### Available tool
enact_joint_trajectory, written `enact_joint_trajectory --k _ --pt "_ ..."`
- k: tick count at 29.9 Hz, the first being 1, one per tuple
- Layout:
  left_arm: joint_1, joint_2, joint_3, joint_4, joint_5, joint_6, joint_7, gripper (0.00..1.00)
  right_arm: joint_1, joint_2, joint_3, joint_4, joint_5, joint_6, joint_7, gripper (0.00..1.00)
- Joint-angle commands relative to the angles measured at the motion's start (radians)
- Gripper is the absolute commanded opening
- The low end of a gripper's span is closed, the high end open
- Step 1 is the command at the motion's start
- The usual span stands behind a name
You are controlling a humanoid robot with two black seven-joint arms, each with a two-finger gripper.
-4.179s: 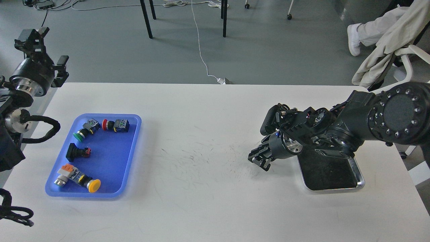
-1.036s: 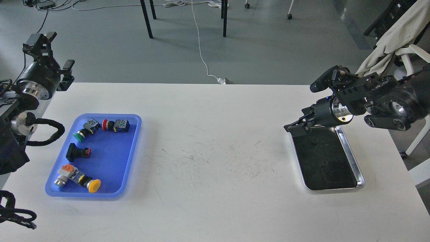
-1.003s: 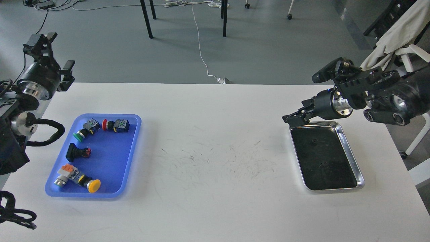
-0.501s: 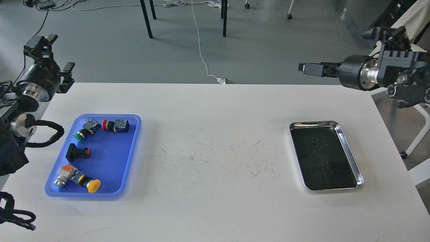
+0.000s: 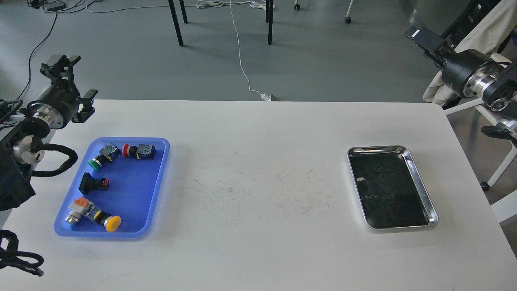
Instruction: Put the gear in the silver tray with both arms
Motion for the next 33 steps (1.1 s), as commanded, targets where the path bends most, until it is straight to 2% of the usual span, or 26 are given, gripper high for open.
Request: enact_joint_trajectory --k 1,5,12,17,27,30,33 --pt "-0.005 0.002 -0.026 -0.003 -0.011 0.000 0.004 0.99 -0.098 -0.029 0.149 -0.005 0.067 -0.009 0.000 0.98" --pt "-0.008 0.013 -0.060 -0.012 -0.031 0.000 0.020 0.99 -0.150 -0.020 0.251 0.027 0.126 -0.029 0.000 0.98" --pt "-0.001 0.016 -0.090 -0.035 -0.068 0.000 0.044 0.99 -0.163 -0.020 0.304 0.093 0.201 -0.052 0.000 0.98" --pt "-0.004 0.001 -0.104 -0.043 -0.071 0.000 0.046 0.99 -0.173 -0.015 0.315 0.125 0.207 -0.099 0.000 0.98" --pt "-0.002 -0.007 -0.084 -0.283 -0.055 0.000 0.044 0.99 -0.178 -0.027 0.315 0.157 0.207 -0.099 0.000 0.98" --pt "0.001 -0.016 -0.077 -0.424 -0.048 0.000 0.043 0.99 -0.184 -0.027 0.315 0.157 0.207 -0.099 0.000 0.98" --pt "0.001 -0.025 -0.066 -0.478 -0.032 0.001 0.046 0.99 -0.186 -0.027 0.315 0.157 0.207 -0.098 0.000 0.98"
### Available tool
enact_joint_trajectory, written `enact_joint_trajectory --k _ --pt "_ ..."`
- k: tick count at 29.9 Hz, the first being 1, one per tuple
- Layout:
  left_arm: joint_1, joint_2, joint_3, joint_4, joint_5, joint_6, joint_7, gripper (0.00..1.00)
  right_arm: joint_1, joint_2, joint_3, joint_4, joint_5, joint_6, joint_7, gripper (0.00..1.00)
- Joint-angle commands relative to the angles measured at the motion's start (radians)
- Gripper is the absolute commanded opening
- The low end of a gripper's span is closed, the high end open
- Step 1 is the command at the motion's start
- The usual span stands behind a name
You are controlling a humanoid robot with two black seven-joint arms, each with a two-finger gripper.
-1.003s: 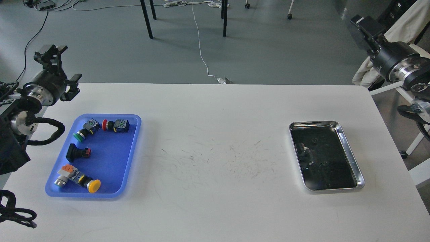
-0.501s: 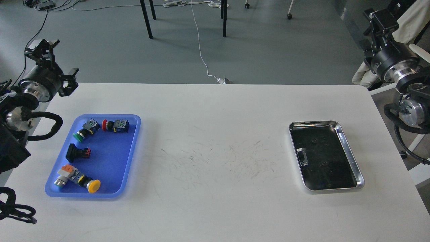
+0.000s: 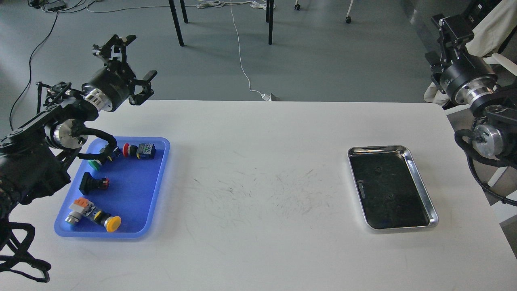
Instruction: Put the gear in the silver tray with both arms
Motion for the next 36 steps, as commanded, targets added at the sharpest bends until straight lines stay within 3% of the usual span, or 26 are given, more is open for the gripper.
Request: enact_joint_trajectory --k 1,7,16,28,30,34,36 --pt "0.000 -0.017 0.024 -0.077 0.023 0.016 0.003 0.99 -0.007 0.000 0.001 0.000 0.000 0.000 0.000 0.98" --pt "0.015 0.014 0.022 -0.126 0.011 0.088 -0.007 0.99 -0.053 -0.001 0.046 0.000 0.000 0.017 0.000 0.98" --pt "0.084 0.143 0.001 -0.135 -0.024 0.104 0.003 0.99 -0.116 0.000 0.083 -0.001 0.004 0.034 0.000 0.98" --pt "0.100 0.118 -0.045 -0.137 -0.043 0.162 0.016 0.99 -0.147 0.103 0.107 -0.020 0.274 0.216 0.000 0.98" --pt "0.100 0.121 -0.056 -0.137 -0.061 0.153 0.065 0.99 -0.152 0.137 0.116 -0.020 0.307 0.220 0.000 0.98" --pt "0.100 0.124 -0.065 -0.137 -0.128 0.156 0.226 0.99 -0.155 0.173 0.125 -0.026 0.325 0.249 0.000 0.98" --pt "0.100 0.123 -0.065 -0.137 -0.155 0.167 0.250 0.99 -0.150 0.177 0.113 -0.026 0.308 0.252 0.000 0.99"
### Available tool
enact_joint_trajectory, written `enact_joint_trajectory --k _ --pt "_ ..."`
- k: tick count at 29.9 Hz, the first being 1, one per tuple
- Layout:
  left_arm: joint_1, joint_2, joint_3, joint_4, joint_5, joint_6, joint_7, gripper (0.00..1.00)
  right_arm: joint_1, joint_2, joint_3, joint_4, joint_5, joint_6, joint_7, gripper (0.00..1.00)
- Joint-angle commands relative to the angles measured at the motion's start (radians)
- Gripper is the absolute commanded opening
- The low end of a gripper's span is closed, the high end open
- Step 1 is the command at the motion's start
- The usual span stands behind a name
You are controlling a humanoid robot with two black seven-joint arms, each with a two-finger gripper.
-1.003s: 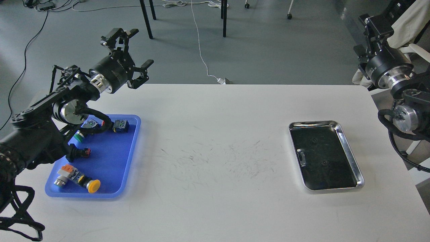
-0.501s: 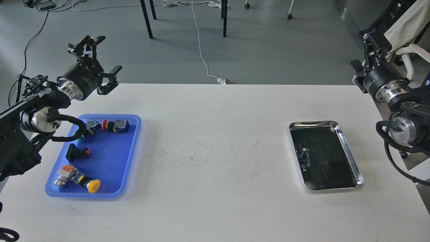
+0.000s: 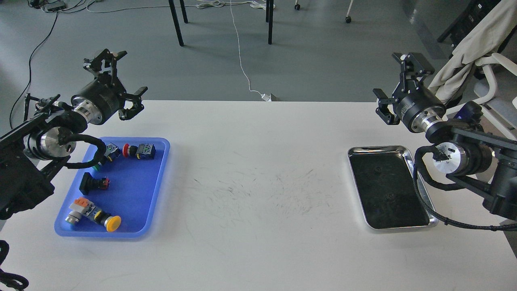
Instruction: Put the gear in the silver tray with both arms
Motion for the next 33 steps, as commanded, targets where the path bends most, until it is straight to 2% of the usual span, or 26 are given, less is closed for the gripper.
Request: enact_joint_trajectory --k 1,7,15,18,20,28,33 --pt "0.000 -0.001 -0.002 0.000 -0.043 0.012 0.053 0.99 0.006 0.012 -0.012 -0.010 -0.032 0.005 0.000 0.99" --pt "-0.005 0.012 -0.007 0.000 -0.047 0.012 0.053 0.99 0.015 0.035 -0.049 -0.048 -0.058 0.007 0.000 0.99" --pt "-0.005 0.015 -0.013 0.000 -0.046 0.012 0.053 0.99 0.012 0.043 -0.017 -0.060 0.012 0.117 0.000 0.99" --pt "-0.003 0.012 -0.013 0.000 -0.044 0.013 0.049 0.99 0.009 0.040 0.016 -0.062 0.130 0.125 -0.068 0.99" --pt "0.000 0.006 -0.013 0.000 -0.044 0.015 0.046 0.99 0.004 0.034 0.075 -0.067 0.145 0.117 -0.087 0.99" --pt "0.003 0.007 -0.027 0.000 -0.047 0.015 0.030 0.99 -0.059 0.115 0.209 -0.169 0.143 0.105 -0.082 0.99" --pt "0.020 0.006 -0.073 0.003 -0.049 0.016 0.029 0.99 -0.071 0.130 0.276 -0.175 0.140 0.105 -0.082 0.99"
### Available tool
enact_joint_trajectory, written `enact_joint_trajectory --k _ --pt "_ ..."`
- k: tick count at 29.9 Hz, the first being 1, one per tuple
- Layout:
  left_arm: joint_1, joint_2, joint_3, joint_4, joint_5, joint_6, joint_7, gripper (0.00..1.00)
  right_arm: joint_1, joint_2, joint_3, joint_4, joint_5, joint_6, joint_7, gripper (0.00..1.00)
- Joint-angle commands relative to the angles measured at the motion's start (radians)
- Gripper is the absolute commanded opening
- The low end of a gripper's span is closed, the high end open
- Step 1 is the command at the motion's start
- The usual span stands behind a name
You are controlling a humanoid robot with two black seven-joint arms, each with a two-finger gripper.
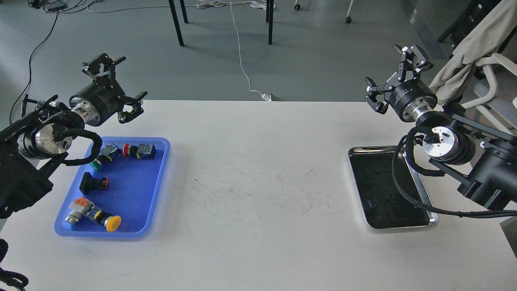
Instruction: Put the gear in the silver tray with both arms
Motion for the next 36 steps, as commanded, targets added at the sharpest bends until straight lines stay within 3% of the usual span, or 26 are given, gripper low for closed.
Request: enact_joint_trajectory --k 1,36 --pt "0.019 -0.001 -0.035 0.002 -0.001 0.002 -0.002 0.99 -0.008 0.018 0.030 -0.004 -0.002 0.000 0.000 0.99" --pt "0.007 -0.068 -0.040 0.016 0.011 0.069 -0.016 0.99 0.012 0.081 0.035 -0.023 -0.020 0.015 0.019 0.99"
